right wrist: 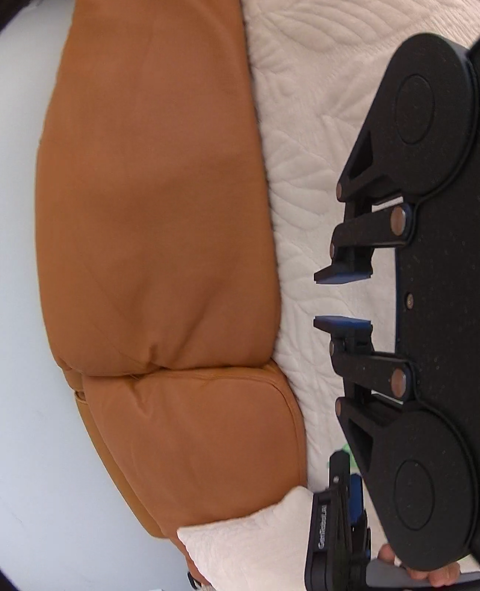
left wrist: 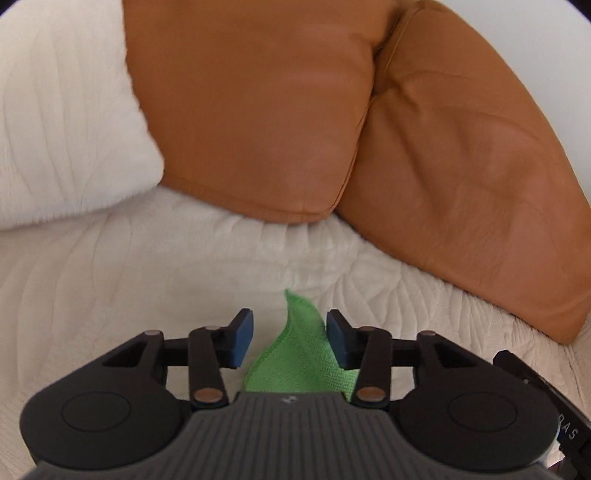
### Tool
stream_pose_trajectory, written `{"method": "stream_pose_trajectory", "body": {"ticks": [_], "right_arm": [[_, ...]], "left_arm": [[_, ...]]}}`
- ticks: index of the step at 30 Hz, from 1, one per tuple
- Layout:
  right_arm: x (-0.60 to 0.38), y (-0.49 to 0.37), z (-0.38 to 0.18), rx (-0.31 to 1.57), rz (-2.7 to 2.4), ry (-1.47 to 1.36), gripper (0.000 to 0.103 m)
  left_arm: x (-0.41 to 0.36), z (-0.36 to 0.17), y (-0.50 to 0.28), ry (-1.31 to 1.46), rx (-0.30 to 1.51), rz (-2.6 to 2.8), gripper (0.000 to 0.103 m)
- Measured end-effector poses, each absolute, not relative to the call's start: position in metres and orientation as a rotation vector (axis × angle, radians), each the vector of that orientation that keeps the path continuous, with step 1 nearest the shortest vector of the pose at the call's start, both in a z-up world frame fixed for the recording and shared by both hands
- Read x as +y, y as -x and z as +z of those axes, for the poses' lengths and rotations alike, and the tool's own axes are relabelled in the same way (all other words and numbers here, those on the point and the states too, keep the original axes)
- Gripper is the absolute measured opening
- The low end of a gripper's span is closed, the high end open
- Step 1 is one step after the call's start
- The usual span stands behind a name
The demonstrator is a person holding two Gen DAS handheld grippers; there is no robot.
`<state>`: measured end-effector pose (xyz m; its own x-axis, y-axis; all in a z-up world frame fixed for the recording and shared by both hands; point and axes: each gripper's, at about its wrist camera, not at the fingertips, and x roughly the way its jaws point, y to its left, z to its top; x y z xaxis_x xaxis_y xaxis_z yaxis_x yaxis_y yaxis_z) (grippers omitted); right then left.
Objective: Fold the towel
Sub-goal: 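Lay the towel down and open both grippers, releasing the corners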
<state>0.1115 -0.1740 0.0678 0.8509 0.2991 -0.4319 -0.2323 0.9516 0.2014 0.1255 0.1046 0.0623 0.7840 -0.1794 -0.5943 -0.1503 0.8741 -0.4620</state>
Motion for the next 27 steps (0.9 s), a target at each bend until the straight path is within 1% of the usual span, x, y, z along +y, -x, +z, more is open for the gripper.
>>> {"method": "stream_pose_trajectory", "body": {"ticks": [2,4,5,6,7,8,10,14,18,21,26,27], "right_arm": [[-0.164,-0.114,0.066,0.527,0.333,-0.122,0.02],[-0.151,-0.111,0.065,0.548,0.376,-0.092,0.02],[-0.145,-0.109,0.065,0.559,0.398,-0.077,0.02],[-0.138,-0.107,0.064,0.569,0.408,-0.05,0.02],[-0.131,-0.105,0.062,0.578,0.415,-0.019,0.02],[-0.124,-0.103,0.061,0.588,0.421,0.013,0.02],[-0.12,-0.099,0.06,0.615,0.42,0.016,0.02],[-0.123,-0.103,0.059,0.644,0.385,-0.01,0.02],[-0.132,-0.111,0.059,0.669,0.357,-0.013,0.02],[-0.135,-0.116,0.056,0.724,0.428,-0.037,0.018],[-0.122,-0.119,0.047,0.73,0.443,0.0,0.018],[-0.121,-0.12,0.046,0.727,0.439,-0.007,0.015]], "left_arm": [[0.113,0.067,-0.113,0.535,0.672,0.021,0.048],[0.121,0.084,-0.095,0.543,0.624,0.039,0.049],[0.123,0.089,-0.089,0.541,0.589,0.033,0.052],[0.122,0.094,-0.082,0.524,0.551,0.037,0.059],[0.121,0.098,-0.076,0.504,0.513,0.044,0.064],[0.12,0.101,-0.07,0.483,0.475,0.051,0.065],[0.117,0.102,-0.066,0.442,0.458,0.095,0.065],[0.121,0.098,-0.067,0.49,0.484,0.076,0.065],[0.117,0.102,-0.061,0.466,0.472,0.07,0.065],[0.117,0.102,-0.062,0.467,0.472,0.069,0.065],[0.117,0.098,-0.057,0.466,0.479,0.065,0.065],[0.117,0.098,-0.057,0.466,0.48,0.064,0.065]]}}
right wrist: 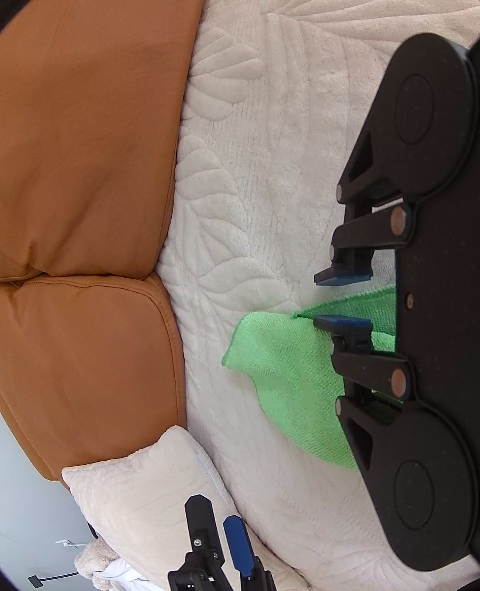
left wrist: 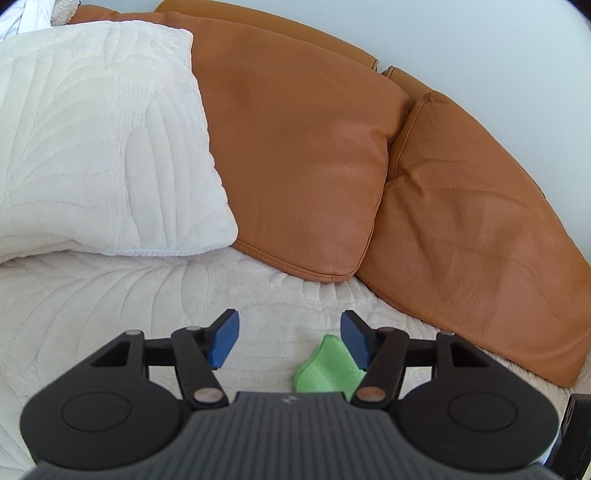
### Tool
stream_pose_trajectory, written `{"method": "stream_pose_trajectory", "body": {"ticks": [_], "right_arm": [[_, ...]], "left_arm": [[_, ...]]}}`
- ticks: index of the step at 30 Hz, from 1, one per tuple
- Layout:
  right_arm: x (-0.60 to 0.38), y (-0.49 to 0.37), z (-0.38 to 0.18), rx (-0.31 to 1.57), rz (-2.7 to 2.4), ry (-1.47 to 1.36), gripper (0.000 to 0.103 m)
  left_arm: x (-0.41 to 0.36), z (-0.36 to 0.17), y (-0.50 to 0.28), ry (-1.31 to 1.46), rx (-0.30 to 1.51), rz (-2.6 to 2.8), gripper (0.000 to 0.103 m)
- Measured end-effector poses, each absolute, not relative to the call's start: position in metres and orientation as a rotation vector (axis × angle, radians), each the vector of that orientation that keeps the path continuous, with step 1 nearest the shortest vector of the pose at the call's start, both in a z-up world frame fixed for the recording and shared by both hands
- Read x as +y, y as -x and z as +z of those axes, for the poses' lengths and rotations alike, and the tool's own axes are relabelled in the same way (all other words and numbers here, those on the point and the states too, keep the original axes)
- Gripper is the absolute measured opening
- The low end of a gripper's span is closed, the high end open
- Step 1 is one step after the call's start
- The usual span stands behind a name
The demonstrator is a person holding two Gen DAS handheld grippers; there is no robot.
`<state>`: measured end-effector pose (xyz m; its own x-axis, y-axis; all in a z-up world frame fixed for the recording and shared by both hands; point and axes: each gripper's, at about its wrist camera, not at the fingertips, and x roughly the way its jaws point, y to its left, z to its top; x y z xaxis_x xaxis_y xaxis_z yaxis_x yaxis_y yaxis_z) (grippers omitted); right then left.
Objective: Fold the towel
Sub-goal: 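Lay the towel down and open both grippers, releasing the corners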
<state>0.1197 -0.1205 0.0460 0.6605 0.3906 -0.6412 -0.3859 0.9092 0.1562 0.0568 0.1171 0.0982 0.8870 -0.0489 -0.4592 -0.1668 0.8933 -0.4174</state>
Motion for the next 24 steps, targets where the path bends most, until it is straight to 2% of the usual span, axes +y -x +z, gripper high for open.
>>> {"method": "stream_pose_trajectory", "body": {"ticks": [4,18,24], "right_arm": [[-0.118,-0.123,0.043,0.735,0.45,-0.024,0.001],[-0.171,-0.129,0.063,0.503,0.111,0.046,0.001],[-0.185,-0.133,0.06,0.484,0.013,0.074,0.001]], "left_arm": [[0.116,0.096,-0.057,0.459,0.478,0.058,0.065],[0.108,0.084,-0.057,0.435,0.523,0.028,0.065],[0.112,0.07,-0.063,0.462,0.522,0.034,0.065]]}}
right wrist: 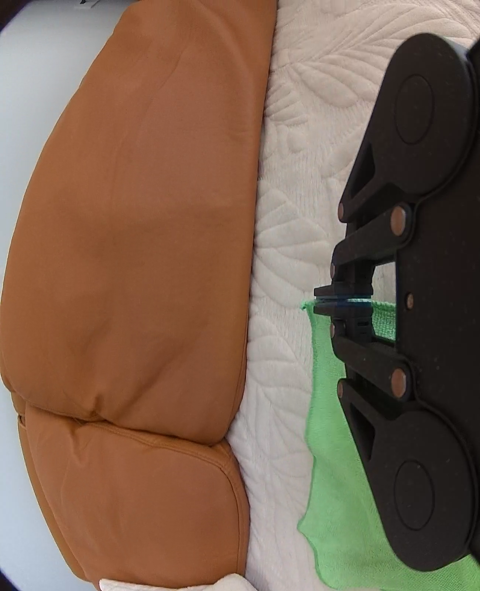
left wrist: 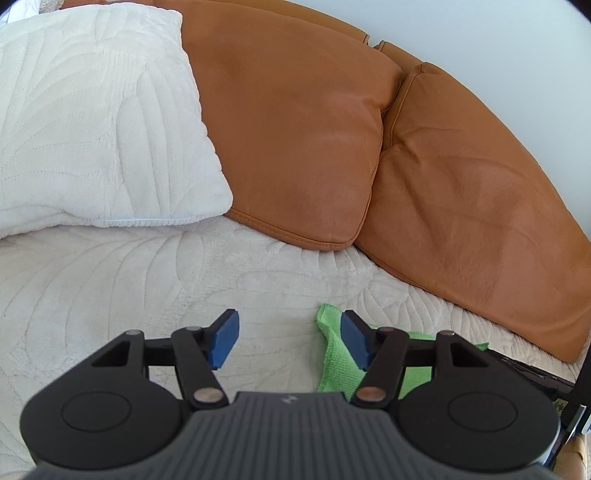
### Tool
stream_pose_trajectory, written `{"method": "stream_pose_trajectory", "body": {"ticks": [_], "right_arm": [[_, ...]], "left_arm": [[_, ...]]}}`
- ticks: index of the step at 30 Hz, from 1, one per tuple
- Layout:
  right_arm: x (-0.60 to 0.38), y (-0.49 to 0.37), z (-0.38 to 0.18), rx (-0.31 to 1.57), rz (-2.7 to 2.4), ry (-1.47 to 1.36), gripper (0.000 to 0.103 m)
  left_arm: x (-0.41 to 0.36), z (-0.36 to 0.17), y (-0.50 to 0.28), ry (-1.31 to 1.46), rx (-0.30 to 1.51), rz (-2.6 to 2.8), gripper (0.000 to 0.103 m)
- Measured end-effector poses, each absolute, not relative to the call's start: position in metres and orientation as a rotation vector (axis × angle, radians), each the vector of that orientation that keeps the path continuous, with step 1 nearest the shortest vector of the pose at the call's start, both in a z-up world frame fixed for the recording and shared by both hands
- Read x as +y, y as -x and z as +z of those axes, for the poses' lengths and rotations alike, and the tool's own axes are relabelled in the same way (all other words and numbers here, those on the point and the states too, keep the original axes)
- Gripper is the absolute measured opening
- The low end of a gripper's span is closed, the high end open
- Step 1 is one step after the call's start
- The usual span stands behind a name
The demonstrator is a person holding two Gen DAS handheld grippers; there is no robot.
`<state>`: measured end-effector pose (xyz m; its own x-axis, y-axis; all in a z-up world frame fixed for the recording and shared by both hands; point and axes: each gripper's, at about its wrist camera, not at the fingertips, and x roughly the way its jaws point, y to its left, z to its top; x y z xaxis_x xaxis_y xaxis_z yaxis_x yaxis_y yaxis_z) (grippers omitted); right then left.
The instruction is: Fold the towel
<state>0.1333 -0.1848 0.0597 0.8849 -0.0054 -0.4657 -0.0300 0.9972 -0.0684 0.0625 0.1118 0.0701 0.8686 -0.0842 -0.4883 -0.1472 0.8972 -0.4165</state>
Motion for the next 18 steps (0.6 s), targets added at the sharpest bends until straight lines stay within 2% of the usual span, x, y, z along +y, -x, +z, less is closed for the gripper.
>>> {"method": "stream_pose_trajectory", "body": {"ticks": [4,10,11,12,13,18], "right_arm": [[-0.194,-0.13,0.066,0.497,0.063,0.016,0.015],[-0.202,-0.094,0.095,0.513,0.122,0.037,0.019],[-0.203,-0.085,0.097,0.521,0.14,0.043,0.022],[-0.206,-0.073,0.096,0.537,0.15,0.046,0.03],[-0.21,-0.06,0.094,0.555,0.157,0.047,0.034],[-0.238,-0.018,0.071,0.701,0.219,-0.066,0.034]], "left_arm": [[0.117,0.057,-0.084,0.536,0.54,0.015,0.065],[0.106,0.051,-0.084,0.46,0.63,-0.017,0.065],[0.102,0.052,-0.079,0.405,0.657,-0.003,0.065],[0.1,0.054,-0.075,0.371,0.688,0.02,0.065],[0.101,0.056,-0.071,0.367,0.715,0.036,0.065],[0.107,0.06,-0.033,0.464,0.751,0.0,0.065]]}}
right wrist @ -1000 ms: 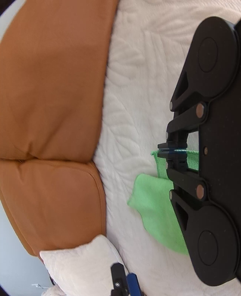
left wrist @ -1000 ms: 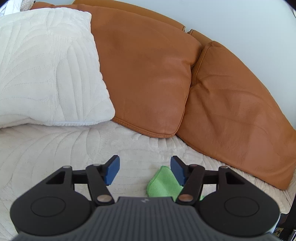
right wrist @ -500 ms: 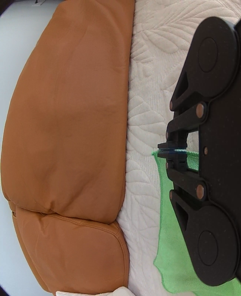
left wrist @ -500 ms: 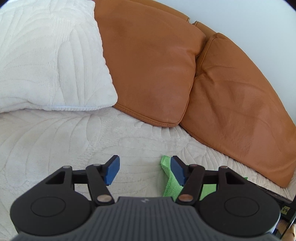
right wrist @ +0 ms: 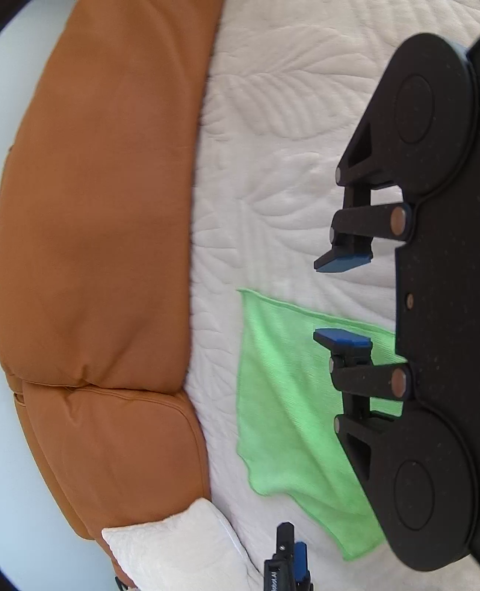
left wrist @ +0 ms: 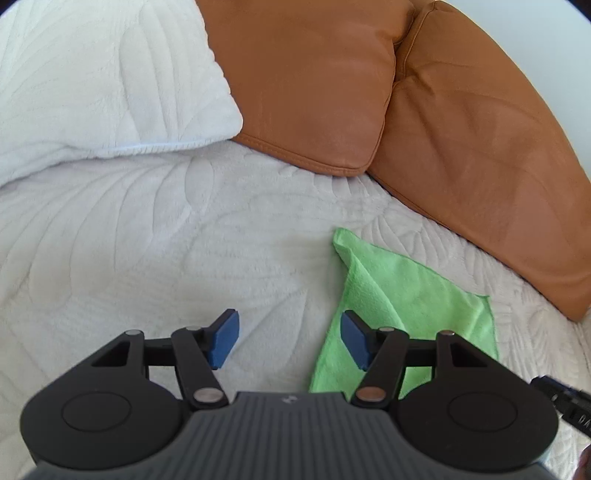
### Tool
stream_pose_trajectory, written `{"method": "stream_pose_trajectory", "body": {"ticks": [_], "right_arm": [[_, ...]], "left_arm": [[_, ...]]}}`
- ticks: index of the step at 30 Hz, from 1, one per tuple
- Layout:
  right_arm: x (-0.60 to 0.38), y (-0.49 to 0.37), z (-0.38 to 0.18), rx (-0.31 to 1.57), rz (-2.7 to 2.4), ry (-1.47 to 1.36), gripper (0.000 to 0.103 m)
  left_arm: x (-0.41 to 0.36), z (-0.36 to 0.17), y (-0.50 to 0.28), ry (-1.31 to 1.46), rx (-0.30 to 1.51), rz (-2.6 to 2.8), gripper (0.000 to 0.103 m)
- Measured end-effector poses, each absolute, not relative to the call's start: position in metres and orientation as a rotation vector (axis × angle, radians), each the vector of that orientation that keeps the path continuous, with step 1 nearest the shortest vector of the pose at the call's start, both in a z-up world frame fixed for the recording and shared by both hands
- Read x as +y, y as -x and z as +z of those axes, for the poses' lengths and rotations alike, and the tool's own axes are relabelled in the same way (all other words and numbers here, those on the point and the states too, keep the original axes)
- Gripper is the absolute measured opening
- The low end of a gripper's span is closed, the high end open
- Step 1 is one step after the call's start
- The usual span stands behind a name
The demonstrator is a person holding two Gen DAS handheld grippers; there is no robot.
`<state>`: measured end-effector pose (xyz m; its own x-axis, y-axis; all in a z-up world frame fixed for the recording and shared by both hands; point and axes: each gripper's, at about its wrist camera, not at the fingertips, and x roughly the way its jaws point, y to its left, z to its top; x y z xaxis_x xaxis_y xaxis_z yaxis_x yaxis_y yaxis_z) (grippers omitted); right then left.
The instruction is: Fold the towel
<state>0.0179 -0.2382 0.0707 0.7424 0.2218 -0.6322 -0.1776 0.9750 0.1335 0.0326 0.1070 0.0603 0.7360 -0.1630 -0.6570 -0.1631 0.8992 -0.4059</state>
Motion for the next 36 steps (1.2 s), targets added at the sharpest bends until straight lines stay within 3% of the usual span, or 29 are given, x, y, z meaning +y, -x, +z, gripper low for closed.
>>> {"method": "stream_pose_trajectory", "body": {"ticks": [4,13,14,15,16,19,29,36], "right_arm": [[-0.258,0.003,0.052,0.791,0.29,-0.281,0.034],[-0.262,0.022,0.049,0.808,0.306,-0.363,0.035],[-0.263,0.022,0.05,0.805,0.31,-0.369,0.035],[-0.262,0.021,0.05,0.805,0.311,-0.367,0.035],[-0.261,0.021,0.05,0.806,0.31,-0.362,0.035],[-0.259,0.021,0.05,0.805,0.3,-0.333,0.035],[-0.244,0.03,0.055,0.796,0.324,-0.276,0.035],[-0.257,0.022,0.02,0.961,0.466,-0.73,0.035]], "left_arm": [[0.109,0.055,-0.005,0.542,0.746,-0.024,0.075],[0.102,0.04,0.018,0.627,0.731,-0.014,0.073],[0.096,0.041,0.018,0.61,0.721,-0.03,0.072],[0.092,0.041,0.019,0.593,0.72,-0.033,0.054],[0.089,0.04,0.019,0.578,0.729,-0.026,0.025],[0.085,0.034,0.018,0.597,0.773,-0.035,0.006],[0.092,0.038,0.08,0.732,0.648,-0.079,0.005],[0.099,0.037,0.084,0.751,0.615,-0.035,0.005]]}}
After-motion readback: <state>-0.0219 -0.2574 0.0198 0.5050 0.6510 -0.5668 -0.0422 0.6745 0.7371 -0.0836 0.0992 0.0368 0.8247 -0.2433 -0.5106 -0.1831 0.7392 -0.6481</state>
